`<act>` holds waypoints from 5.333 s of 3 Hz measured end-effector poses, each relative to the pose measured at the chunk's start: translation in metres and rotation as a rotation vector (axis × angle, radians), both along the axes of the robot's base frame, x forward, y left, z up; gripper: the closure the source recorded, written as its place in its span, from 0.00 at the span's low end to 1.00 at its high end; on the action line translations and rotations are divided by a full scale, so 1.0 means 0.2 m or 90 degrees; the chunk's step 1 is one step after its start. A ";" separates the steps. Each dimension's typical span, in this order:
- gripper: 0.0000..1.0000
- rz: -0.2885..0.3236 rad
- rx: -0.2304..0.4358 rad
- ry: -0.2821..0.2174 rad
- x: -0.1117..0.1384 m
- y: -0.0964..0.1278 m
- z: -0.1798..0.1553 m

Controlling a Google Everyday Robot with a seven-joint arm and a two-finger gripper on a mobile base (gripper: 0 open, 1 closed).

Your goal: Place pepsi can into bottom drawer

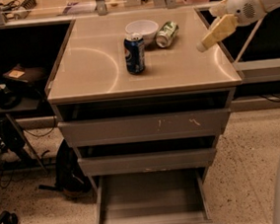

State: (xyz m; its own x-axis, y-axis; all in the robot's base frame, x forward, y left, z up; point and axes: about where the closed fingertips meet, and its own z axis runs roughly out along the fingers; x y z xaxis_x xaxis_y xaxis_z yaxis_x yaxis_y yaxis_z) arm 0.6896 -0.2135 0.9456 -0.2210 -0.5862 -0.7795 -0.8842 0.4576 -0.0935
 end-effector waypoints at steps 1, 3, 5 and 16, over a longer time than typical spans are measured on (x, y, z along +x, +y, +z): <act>0.00 -0.078 0.087 -0.061 0.28 -0.05 0.07; 0.00 0.001 0.135 -0.031 0.21 0.12 -0.03; 0.00 0.166 0.243 0.045 0.23 0.77 -0.26; 1.00 0.184 0.259 -0.202 -0.22 0.74 0.38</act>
Offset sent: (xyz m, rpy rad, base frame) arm 0.0393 -0.0067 0.0067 0.1047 -0.0581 -0.0859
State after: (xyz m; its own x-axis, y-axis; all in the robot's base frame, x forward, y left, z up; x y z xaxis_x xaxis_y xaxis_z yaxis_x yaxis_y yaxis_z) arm 0.6457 -0.0662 1.0225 0.1843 -0.2274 -0.9562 -0.9359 0.2566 -0.2414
